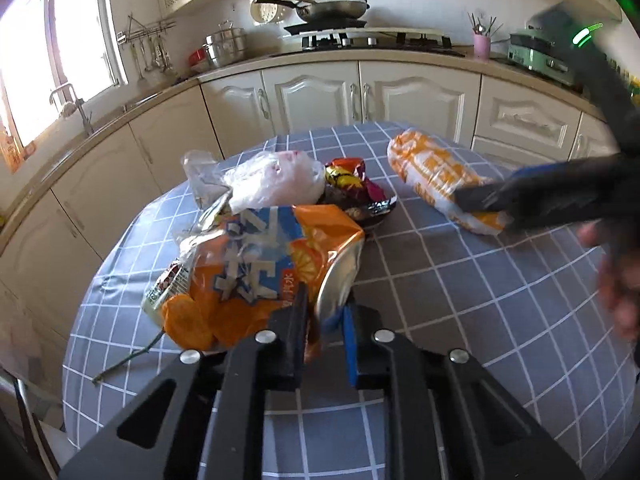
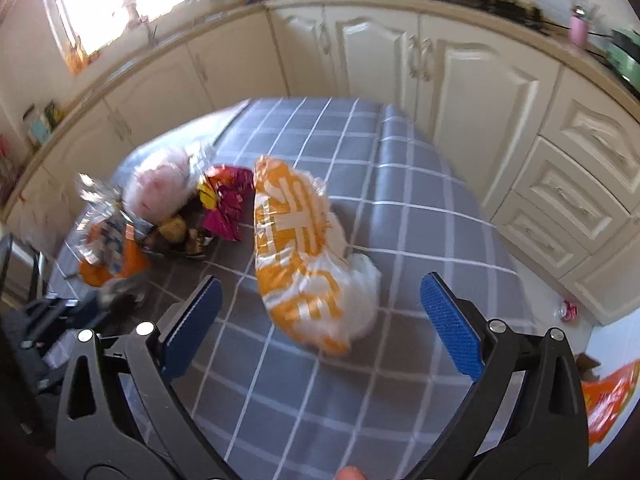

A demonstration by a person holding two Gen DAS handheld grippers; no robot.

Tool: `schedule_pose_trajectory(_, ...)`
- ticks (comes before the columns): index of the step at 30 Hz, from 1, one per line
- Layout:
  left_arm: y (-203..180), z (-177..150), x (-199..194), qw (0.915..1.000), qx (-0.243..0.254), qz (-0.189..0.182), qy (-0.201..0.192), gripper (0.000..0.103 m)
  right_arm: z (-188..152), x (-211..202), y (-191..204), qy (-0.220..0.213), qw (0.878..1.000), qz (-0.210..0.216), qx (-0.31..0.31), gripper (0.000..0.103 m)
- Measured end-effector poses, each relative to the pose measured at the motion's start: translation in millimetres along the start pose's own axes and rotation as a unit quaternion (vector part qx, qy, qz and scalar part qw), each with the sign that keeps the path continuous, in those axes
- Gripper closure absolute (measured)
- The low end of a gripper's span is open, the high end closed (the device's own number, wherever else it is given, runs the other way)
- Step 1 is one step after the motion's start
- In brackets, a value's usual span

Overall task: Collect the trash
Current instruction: 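Grasp the orange snack bag with the left gripper while the right gripper grasps the bread bag, then carry both bags to the blue bin and open both grippers over it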

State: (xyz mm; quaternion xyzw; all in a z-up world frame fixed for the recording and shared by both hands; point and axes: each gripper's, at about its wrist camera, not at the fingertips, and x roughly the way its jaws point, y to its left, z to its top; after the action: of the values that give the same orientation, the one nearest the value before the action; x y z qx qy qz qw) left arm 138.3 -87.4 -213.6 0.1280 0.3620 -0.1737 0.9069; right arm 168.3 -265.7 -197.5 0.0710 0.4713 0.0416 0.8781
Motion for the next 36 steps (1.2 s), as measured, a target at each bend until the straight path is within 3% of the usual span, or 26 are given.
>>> schedule_pose_trajectory(1,2.3,-0.3,-2.5,1.0,-0.006,-0.001,-0.004,0.089,-1.5,5.1,1.6,0.007,1.0,0.004,-0.006,0.022)
schedule_pose_trajectory(2,4.5,-0.9,-5.6,0.9999,-0.011,-0.001,-0.008,0.091,-3.7,7.1,1.9,0.012,1.0,0.006,-0.005,0.057)
schedule_pose_trajectory(9,19.6,-3.2,-41.4,0.9961,-0.058,-0.047,-0.047,0.092,-22.1,-27.6,-6.1,-0.018,0.999,0.041,0.022,0.062)
schedule_pose_trajectory(18,5.3,5.1,-81.7,0.9857,-0.08,-0.123,-0.083,0.092,-29.9,-86.2,-26.5,-0.066,0.995,0.056,0.048,0.062)
schedule_pose_trajectory(28,-37.8,29.9,-108.0,0.9765,-0.063,-0.168,-0.119,0.092,-43.3,-130.0,-55.7,-0.11,0.989,0.06,0.083,0.062)
schedule_pose_trajectory(36,-108.4,71.2,-114.2,0.962,-0.018,-0.232,-0.143,0.092,-63.6,-182.7,-128.2,-0.162,0.977,0.03,0.139,0.062)
